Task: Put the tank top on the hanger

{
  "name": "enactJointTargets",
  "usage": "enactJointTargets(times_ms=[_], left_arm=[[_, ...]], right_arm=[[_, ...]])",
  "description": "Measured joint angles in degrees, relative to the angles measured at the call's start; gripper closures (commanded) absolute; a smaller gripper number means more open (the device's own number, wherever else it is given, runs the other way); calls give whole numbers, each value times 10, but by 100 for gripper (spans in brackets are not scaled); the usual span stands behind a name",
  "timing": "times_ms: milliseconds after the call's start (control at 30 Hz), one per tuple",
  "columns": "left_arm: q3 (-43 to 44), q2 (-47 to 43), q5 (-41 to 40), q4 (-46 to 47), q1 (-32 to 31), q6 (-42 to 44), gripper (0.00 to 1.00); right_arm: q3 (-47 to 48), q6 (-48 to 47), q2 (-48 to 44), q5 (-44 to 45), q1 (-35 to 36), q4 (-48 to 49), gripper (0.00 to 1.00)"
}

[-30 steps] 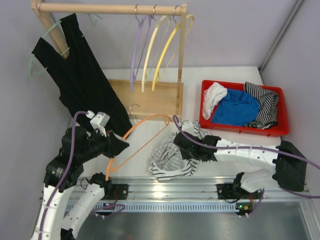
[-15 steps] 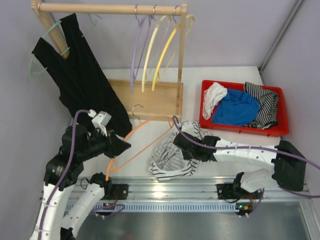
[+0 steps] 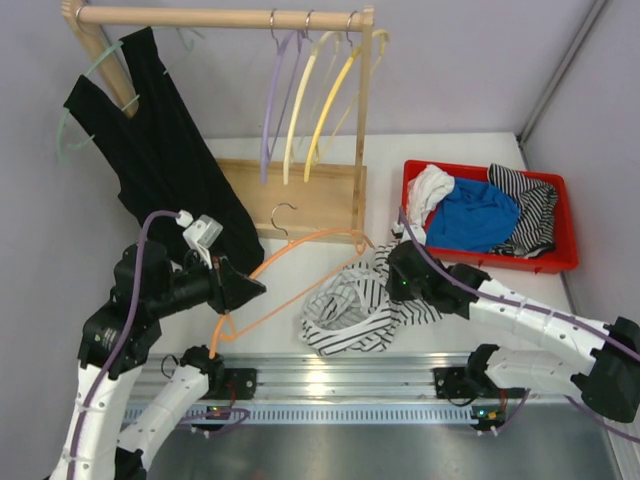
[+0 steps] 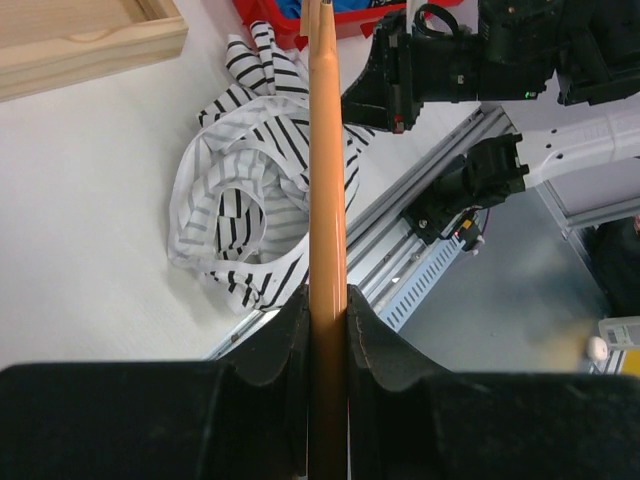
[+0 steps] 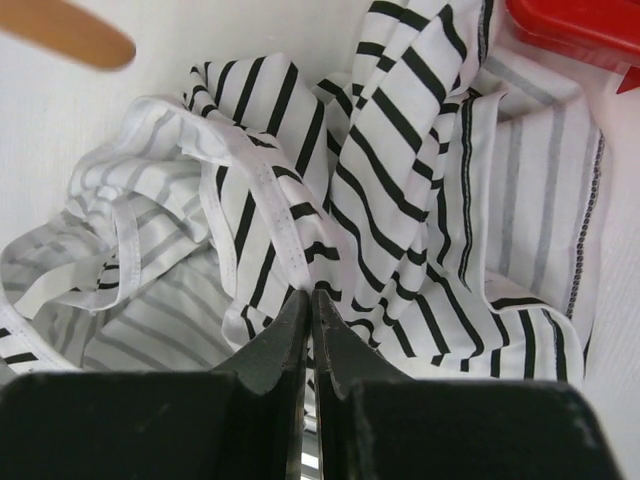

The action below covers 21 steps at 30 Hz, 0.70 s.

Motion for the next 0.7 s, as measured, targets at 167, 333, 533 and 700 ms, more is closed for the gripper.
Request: enactJointTargets(times_ms=[167,333,533,700], left_arm=[[1,6,3,-2,-10,2,100],[-5,5,5,-11,-16,2,100],[-38,-14,16,-23,-19,2,100],[-56,-14,18,-27,-27,2,100]], right_arm=[[2,-18,-2,-23,-32,0,98],[12,-30,-2,-36,-51,-1,98],[25,-39,0,-40,-59,-2,98],[38,-43,0,-40,-60,-3,98]])
